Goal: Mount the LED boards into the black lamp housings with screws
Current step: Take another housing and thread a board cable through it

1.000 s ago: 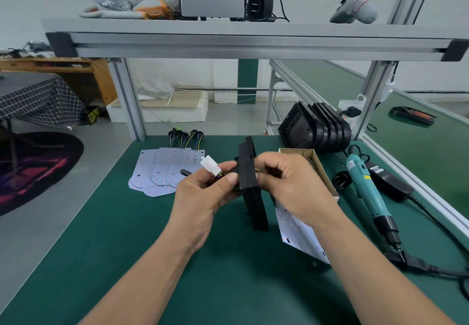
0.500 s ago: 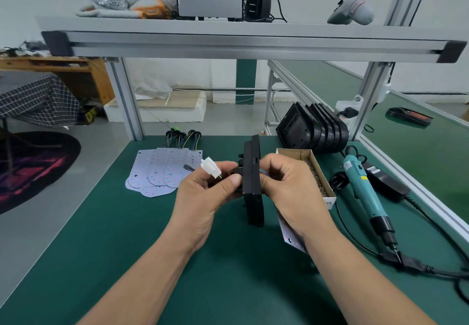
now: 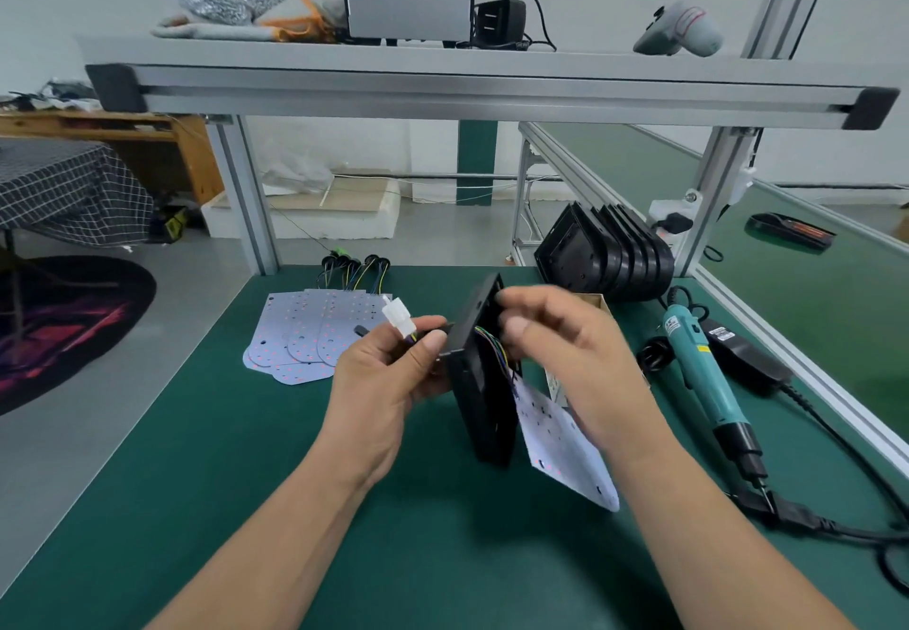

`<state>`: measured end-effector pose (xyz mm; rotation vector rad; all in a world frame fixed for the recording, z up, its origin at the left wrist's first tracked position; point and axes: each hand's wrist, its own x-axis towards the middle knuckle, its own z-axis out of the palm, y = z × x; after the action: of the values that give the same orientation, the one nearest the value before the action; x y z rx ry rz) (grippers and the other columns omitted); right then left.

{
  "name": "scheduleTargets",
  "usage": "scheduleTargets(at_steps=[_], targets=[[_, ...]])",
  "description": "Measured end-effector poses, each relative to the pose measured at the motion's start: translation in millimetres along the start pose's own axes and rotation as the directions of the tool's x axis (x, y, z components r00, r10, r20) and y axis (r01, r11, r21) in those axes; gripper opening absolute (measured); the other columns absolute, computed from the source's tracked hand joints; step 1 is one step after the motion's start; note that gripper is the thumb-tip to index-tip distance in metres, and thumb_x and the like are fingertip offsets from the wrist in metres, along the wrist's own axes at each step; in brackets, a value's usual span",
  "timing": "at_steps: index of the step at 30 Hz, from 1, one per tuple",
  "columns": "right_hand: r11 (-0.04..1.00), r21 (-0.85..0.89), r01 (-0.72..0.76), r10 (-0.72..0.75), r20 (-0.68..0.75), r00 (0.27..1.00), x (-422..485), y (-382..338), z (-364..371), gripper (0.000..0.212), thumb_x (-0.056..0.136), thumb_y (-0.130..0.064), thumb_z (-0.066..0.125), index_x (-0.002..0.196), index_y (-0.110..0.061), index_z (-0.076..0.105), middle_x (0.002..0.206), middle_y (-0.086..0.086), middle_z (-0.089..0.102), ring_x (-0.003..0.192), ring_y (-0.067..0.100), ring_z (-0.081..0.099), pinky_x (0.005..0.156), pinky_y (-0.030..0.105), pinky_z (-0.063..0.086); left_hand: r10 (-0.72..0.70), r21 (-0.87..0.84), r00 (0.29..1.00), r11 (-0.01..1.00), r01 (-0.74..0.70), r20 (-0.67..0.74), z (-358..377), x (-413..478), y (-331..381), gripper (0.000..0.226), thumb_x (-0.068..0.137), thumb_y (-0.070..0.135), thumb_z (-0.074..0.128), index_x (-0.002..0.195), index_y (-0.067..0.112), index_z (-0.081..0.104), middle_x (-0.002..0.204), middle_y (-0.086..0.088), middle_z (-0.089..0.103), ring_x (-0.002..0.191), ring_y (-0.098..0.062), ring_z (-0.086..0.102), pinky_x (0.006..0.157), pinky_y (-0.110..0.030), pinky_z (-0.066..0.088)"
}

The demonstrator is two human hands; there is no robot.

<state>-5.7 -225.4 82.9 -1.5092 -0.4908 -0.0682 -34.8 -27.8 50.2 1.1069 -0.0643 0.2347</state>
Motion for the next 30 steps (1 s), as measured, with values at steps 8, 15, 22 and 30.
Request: scheduleTargets(at_steps=[8, 15, 22, 30], targets=[[0.965, -0.237, -0.110, 0.128, 0.058, 0.990, 9.2, 21.8, -12.9, 0.037, 0.106, -0.042, 0.058, 0.112, -0.009, 0.073, 0.106, 0.003, 0.076, 0.105, 0.012, 0.066, 0.103, 0.052, 0.050, -0.080, -0.050, 0.993, 0.995, 0.085, 0.091, 2.3, 1.8, -3.7, 0.017, 0.079, 0.029, 0.083, 0.095, 0.022, 0.083, 0.084, -0.003, 0.075, 0.068, -0.012, 0.070, 0.059, -0.024, 0.057], [0.984, -0.133, -0.114, 0.110, -0.037, 0.993, 7.6, 18.3, -10.2, 0.047, 0.102, -0.052, 0.058, 0.105, -0.009, 0.075, 0.108, 0.019, 0.076, 0.094, 0.019, 0.069, 0.094, 0.053, 0.055, -0.067, -0.154, 0.986, 0.987, 0.044, -0.150, -11.1, 15.6, -8.0, 0.011, 0.096, 0.012, 0.068, 0.105, 0.013, 0.074, 0.083, -0.002, 0.064, 0.066, -0.010, 0.060, 0.064, -0.026, 0.060], [0.976, 0.052, -0.213, 0.218, -0.123, 0.968, 8.1, 26.6, -2.2, 0.075, 0.090, -0.063, 0.064, 0.100, 0.012, 0.058, 0.093, 0.040, 0.062, 0.084, 0.026, 0.053, 0.079, 0.044, 0.039, -0.096, 0.030, 0.984, 0.994, 0.102, -0.149, -7.8, 14.8, -23.5, 0.034, 0.103, 0.014, 0.067, 0.137, 0.013, 0.063, 0.119, -0.026, 0.070, 0.097, -0.032, 0.060, 0.078, -0.040, 0.054], [0.976, 0.017, -0.218, 0.216, -0.240, 0.947, 7.3, 41.9, 1.5, 0.051, 0.095, -0.053, 0.063, 0.103, -0.003, 0.069, 0.095, 0.006, 0.073, 0.084, 0.021, 0.063, 0.084, 0.041, 0.047, 0.122, 0.536, 0.970, 0.844, 0.009, -0.209, -9.7, 12.1, -34.5, 0.012, 0.083, 0.007, 0.068, 0.083, 0.014, 0.058, 0.071, -0.001, 0.054, 0.065, -0.013, 0.040, 0.060, -0.030, 0.040]])
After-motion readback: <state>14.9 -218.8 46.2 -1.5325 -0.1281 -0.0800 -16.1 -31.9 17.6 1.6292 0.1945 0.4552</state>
